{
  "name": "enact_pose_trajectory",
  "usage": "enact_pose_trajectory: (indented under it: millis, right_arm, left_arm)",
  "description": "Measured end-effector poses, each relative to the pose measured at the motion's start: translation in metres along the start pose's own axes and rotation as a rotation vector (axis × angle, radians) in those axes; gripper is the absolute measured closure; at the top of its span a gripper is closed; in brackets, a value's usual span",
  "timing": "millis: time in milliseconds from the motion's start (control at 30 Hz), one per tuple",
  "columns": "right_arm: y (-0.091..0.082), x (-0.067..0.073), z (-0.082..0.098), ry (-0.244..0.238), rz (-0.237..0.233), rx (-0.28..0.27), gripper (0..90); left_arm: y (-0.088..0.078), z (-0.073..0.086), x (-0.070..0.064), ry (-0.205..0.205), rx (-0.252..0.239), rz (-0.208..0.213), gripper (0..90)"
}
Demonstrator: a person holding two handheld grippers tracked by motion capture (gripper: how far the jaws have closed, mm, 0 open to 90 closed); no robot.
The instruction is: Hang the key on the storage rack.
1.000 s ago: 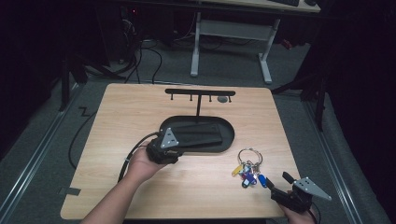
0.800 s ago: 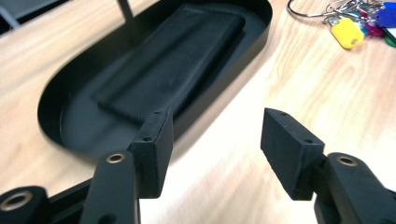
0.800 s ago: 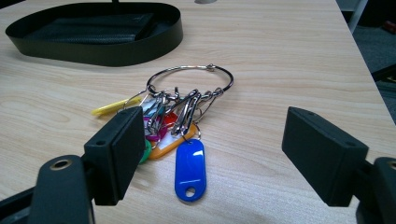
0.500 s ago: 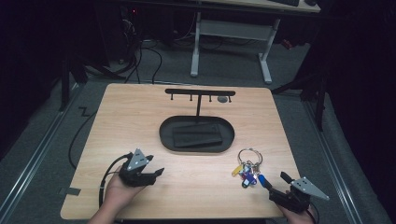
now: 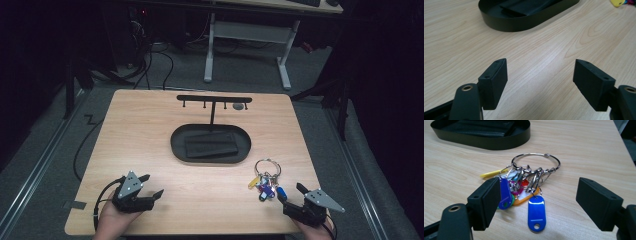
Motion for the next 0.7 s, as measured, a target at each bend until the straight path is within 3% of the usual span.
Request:
enact_pose_trajectory:
  millis: [133,333,400,500,700]
  right_arm:
    - [0.0,0.018,-0.011,-0.065,-0.033,0.029,20.2]
    - [0.013,0.039,-0.022,-0.125,-0.053,0.149,21.8]
    - [0.016,0.04,-0.027,-0.149,-0.031,0.184,24.1]
    - [0.022,0.043,-0.039,-0.189,-0.026,0.233,25.9]
    - [0.042,0.047,-0.052,-0.221,-0.032,0.355,29.5]
  left_arm:
    - [0.002,0.004,-0.004,0.016,0.008,0.048,26.5]
    - [-0.009,0.007,-0.002,-0.013,-0.025,0.032,27.7]
    - [-0.009,0.012,-0.002,-0.033,-0.014,0.046,28.1]
    - [-0.009,0.017,-0.003,-0.01,0.019,0.049,28.0]
    - [-0.017,0.019,-0.004,-0.026,0.001,0.076,28.8]
Point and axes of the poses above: each handheld gripper's, and its own axes: y roughly forward along the jaws, z roughly out of its underside, x roughly to its left, the point moved 6 cm from there along y, roughly forward along the jaws, and after that the axes turned 7 degrees about y, right-handed, at the moved point
